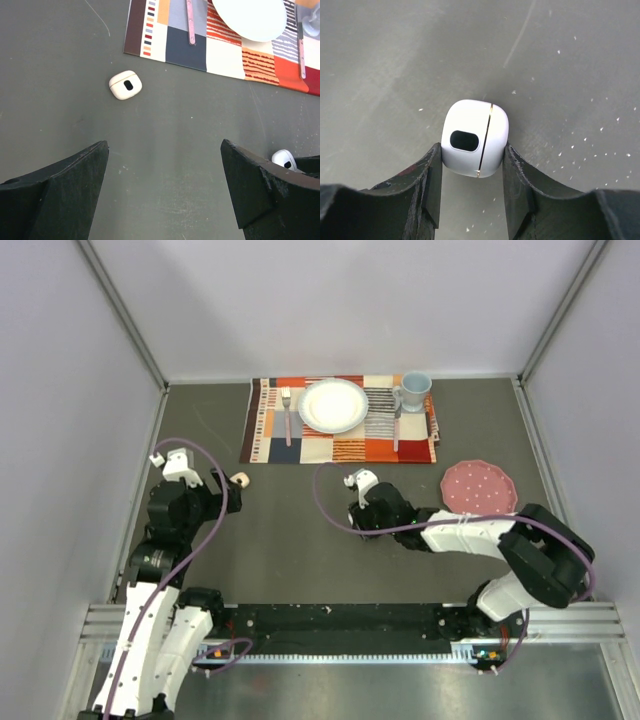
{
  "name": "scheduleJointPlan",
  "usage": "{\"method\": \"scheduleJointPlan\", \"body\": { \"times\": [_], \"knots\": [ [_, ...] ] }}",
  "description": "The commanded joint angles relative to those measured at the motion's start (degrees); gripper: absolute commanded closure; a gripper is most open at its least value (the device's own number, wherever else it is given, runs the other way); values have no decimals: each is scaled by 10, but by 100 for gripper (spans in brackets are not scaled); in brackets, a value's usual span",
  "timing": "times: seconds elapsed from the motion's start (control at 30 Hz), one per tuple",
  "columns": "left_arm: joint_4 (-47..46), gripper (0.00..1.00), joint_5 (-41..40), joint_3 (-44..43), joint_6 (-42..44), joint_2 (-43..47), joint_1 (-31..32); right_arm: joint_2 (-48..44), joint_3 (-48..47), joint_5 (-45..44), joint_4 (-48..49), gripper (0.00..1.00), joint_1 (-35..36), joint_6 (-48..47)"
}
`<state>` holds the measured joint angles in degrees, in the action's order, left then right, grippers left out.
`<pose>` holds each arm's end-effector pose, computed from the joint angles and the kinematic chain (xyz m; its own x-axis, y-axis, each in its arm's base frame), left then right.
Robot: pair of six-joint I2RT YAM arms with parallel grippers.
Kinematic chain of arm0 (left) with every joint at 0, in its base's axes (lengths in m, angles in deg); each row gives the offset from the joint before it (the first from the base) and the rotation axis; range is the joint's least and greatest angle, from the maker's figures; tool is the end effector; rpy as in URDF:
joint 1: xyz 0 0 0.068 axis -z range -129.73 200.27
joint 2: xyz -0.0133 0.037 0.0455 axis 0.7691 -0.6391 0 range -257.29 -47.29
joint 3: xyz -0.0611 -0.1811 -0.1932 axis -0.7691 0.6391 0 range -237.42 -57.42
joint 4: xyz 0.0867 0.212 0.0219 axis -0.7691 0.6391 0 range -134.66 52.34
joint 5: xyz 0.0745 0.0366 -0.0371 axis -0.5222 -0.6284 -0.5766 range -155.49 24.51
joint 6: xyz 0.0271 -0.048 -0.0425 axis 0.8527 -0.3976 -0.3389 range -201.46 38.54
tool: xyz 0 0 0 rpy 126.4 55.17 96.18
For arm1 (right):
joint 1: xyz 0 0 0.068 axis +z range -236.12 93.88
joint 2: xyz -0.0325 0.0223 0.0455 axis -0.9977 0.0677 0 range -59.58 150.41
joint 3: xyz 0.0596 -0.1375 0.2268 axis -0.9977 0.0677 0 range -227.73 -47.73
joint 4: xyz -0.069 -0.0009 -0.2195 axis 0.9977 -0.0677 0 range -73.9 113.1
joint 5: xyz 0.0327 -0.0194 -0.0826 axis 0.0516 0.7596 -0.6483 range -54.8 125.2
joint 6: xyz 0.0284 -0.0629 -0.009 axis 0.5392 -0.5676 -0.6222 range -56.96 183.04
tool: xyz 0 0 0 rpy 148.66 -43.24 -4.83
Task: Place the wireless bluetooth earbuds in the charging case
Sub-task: Pick up the charging case from the center of the board, then pass from the right arm to the left
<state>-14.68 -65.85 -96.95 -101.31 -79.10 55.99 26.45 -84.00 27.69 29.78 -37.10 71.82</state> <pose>0.1181 -0.0115 0.2904 -0.3864 -0.3026 -0.8713 -0.0397 0.9492 -0.3121 0.1886 0.2059 0.1645 -0.5474 -0.3994 -0.7354 -0.6095 0.7925 0.0232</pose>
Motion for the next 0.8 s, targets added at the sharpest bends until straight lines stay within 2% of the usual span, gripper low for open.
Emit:
{"method": "scheduleJointPlan", "body": {
  "times": [0.0, 0.17, 0.27, 0.37, 0.47, 0.5, 0.7, 0.77],
  "knots": [
    [-40, 1, 29, 3, -1, -8, -2, -69, -1, 70, 41, 79, 6, -50],
    [-90, 1, 59, 31, 5, 21, -2, -138, 4, 131, 66, 77, 6, -84],
    [-79, 1, 50, 26, -9, 37, -2, -176, 14, 158, 86, 76, 6, -133],
    [-74, 1, 72, 31, -13, 53, -2, -201, 29, 194, 106, 85, 6, -187],
    [-120, 1, 176, 53, -8, 57, -2, -220, 36, 195, 110, 85, 6, -216],
    [-137, 1, 233, 55, -7, 47, -2, -224, 37, 197, 108, 85, 7, -230],
    [-150, 1, 360, 45, -1, -27, -2, -260, 59, 207, 110, 87, 25, -318],
    [-171, 1, 442, 46, -11, -48, -2, -268, 73, 207, 116, 87, 35, -342]
  ]
}}
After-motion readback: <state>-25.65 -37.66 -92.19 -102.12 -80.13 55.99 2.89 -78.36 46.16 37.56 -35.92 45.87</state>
